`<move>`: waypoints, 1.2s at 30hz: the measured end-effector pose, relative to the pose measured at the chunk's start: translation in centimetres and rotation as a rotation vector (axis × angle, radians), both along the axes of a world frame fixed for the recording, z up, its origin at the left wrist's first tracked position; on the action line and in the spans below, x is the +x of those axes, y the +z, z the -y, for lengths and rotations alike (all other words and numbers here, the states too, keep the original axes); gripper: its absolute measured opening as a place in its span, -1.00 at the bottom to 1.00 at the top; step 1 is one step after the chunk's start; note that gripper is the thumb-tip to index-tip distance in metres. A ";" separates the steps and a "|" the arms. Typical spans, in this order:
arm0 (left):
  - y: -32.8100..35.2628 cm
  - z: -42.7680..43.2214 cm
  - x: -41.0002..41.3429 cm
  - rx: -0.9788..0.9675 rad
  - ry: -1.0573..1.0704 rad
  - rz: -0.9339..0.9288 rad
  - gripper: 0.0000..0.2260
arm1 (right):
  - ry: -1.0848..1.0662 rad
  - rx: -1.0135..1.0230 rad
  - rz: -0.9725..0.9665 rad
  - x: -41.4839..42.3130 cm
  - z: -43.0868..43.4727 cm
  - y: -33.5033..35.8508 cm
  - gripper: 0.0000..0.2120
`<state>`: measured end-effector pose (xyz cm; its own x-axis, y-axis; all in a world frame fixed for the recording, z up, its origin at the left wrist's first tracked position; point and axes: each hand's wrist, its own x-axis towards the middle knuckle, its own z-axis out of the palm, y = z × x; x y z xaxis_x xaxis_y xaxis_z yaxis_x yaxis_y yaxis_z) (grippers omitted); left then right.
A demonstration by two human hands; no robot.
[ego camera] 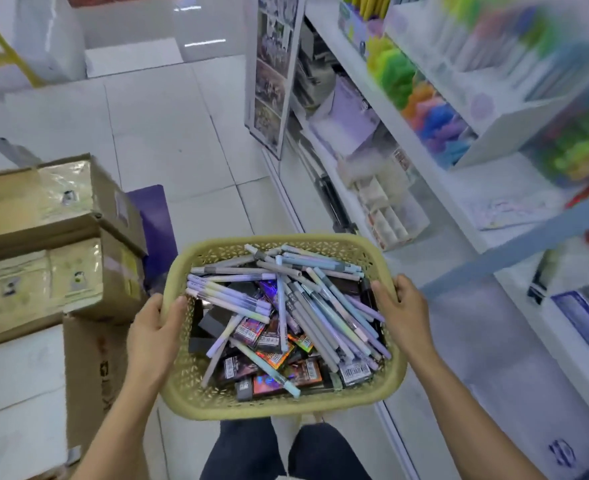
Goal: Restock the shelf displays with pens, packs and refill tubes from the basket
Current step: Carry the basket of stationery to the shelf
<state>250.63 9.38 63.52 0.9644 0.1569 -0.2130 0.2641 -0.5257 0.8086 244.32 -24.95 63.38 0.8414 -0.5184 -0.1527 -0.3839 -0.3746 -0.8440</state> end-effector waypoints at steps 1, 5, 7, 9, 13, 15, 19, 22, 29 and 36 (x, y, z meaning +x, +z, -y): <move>-0.1 0.3 2.3 0.000 -0.017 0.008 -0.69 | -0.013 0.006 0.002 1.7 0.2 -0.3 -0.67; -0.1 1.6 12.1 0.008 -0.121 0.024 -0.66 | -0.133 -0.011 0.004 7.8 0.4 -1.5 -0.69; 0.2 2.4 16.4 0.019 -0.181 0.028 -0.66 | -0.194 -0.001 -0.005 10.4 0.6 -1.7 -0.72; 0.5 3.4 20.2 0.015 -0.227 0.020 -0.64 | -0.238 0.004 -0.017 12.6 0.9 -1.7 -0.74; 0.3 5.7 26.8 0.041 -0.280 0.001 -0.58 | -0.329 0.028 -0.001 16.4 2.0 -1.8 -0.75; 0.1 7.2 29.5 0.070 -0.292 0.015 -0.57 | -0.344 0.063 -0.010 18.2 2.9 -2.1 -0.77; -0.2 10.0 33.7 0.081 -0.308 0.026 -0.60 | -0.367 0.096 0.000 21.4 4.6 -2.4 -0.72; -0.5 11.4 36.7 0.054 -0.337 0.001 -0.63 | -0.399 0.105 0.010 23.3 5.3 -2.5 -0.73; -0.9 15.4 43.3 0.088 -0.479 -0.011 -0.65 | -0.543 0.084 -0.011 26.1 5.8 -2.9 -0.78; -2.7 19.4 51.7 0.130 -0.779 0.052 -0.70 | -0.836 0.085 0.010 28.0 1.9 -4.7 -0.78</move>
<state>302.29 -10.04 60.79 0.8147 -0.5475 -0.1910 -0.2554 -0.6345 0.7295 272.37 -26.88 58.67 0.1863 -0.9588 -0.2143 -0.4993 0.0955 -0.8611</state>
